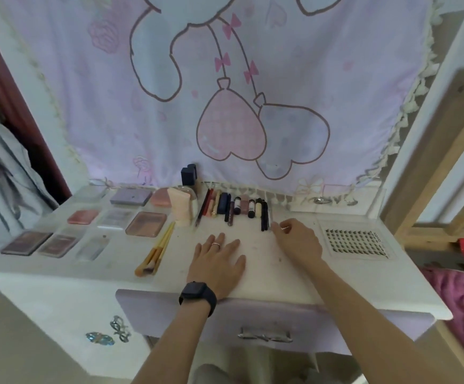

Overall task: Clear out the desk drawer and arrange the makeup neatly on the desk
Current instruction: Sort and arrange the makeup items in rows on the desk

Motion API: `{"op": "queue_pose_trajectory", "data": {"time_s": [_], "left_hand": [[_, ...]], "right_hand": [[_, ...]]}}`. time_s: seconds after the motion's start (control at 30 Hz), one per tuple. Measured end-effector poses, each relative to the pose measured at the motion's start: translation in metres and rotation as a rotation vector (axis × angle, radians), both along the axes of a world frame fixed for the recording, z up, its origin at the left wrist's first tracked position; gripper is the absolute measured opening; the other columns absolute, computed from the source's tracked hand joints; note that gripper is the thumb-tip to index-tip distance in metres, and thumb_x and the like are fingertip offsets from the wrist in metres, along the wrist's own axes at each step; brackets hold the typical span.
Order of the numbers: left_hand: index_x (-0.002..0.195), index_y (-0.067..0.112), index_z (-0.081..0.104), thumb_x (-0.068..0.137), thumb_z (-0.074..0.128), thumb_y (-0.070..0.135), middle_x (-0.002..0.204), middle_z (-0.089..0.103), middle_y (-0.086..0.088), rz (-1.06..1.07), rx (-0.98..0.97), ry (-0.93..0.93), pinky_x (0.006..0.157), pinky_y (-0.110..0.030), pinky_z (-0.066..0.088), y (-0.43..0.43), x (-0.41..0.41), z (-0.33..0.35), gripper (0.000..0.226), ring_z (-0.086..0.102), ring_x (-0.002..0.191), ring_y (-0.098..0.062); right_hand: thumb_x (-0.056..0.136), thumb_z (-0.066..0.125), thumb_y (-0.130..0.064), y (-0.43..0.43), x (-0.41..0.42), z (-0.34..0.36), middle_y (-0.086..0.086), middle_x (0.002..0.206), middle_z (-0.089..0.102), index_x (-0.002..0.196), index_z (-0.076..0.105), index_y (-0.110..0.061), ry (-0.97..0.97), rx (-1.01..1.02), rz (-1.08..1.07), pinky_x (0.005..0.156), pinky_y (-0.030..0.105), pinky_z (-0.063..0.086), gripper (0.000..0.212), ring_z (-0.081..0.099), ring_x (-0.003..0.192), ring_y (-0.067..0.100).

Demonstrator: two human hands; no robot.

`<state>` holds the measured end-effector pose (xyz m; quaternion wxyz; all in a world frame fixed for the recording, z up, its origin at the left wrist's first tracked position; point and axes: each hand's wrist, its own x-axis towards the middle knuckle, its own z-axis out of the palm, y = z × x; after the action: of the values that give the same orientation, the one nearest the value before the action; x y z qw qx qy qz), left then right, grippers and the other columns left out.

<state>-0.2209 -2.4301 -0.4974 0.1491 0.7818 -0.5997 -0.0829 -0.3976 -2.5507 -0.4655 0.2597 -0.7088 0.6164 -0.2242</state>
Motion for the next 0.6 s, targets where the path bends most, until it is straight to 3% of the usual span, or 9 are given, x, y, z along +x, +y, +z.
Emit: {"op": "queue_pose_trajectory", "data": {"time_s": [0.1,0.2,0.3,0.43,0.5,0.6], "left_hand": [[0.153,0.044,0.027,0.095,0.027,0.063,0.166,0.017,0.005,0.006,-0.012,0.008,0.123,-0.042,0.002,0.0,0.002,0.0,0.061,0.008,0.153,-0.018],[0.152,0.043,0.03,0.095,0.029,0.063,0.165,0.019,0.005,0.007,-0.03,0.021,0.123,-0.041,0.002,0.0,0.003,0.0,0.061,0.01,0.153,-0.018],[0.152,0.043,0.03,0.095,0.03,0.062,0.165,0.02,0.005,0.01,-0.035,0.026,0.123,-0.041,0.002,0.001,0.003,-0.002,0.06,0.01,0.153,-0.018],[0.152,0.043,0.031,0.095,0.03,0.062,0.165,0.02,0.005,0.004,-0.04,0.037,0.123,-0.041,0.003,0.001,0.003,-0.004,0.059,0.01,0.153,-0.017],[0.151,0.044,0.032,0.095,0.03,0.062,0.165,0.021,0.005,0.005,-0.046,0.039,0.123,-0.041,0.004,0.001,0.003,-0.003,0.059,0.011,0.153,-0.017],[0.148,0.044,0.038,0.094,0.034,0.062,0.163,0.026,0.007,0.003,-0.055,0.056,0.123,-0.04,0.007,0.001,0.005,-0.001,0.056,0.014,0.152,-0.017]], "right_hand": [[0.088,0.045,-0.069,-0.015,0.013,0.003,-0.01,0.095,0.062,0.105,0.059,-0.031,0.093,0.024,-0.05,0.067,0.03,0.036,0.044,0.054,0.08,0.013],[0.089,0.05,-0.056,-0.021,0.015,0.003,-0.012,0.081,0.053,0.099,0.057,-0.03,0.149,0.008,-0.063,0.059,0.028,0.029,0.029,0.047,0.068,0.008],[0.09,0.052,-0.039,-0.023,0.01,0.006,-0.005,0.086,0.054,0.099,0.054,-0.021,0.197,0.009,-0.049,0.061,0.029,0.033,0.021,0.05,0.073,0.015],[0.1,0.043,-0.034,-0.012,0.002,0.005,0.005,0.094,0.047,0.098,0.042,-0.012,0.353,-0.032,-0.029,0.072,0.035,0.038,0.022,0.051,0.089,0.028],[0.103,0.04,-0.03,-0.003,-0.005,0.003,0.006,0.092,0.047,0.096,0.042,-0.011,0.316,-0.018,-0.048,0.071,0.034,0.037,0.021,0.053,0.089,0.029],[0.106,0.038,-0.033,0.018,-0.026,-0.002,0.007,0.088,0.058,0.096,0.048,-0.009,0.122,0.012,-0.063,0.06,0.034,0.033,0.028,0.049,0.073,0.021]]}}
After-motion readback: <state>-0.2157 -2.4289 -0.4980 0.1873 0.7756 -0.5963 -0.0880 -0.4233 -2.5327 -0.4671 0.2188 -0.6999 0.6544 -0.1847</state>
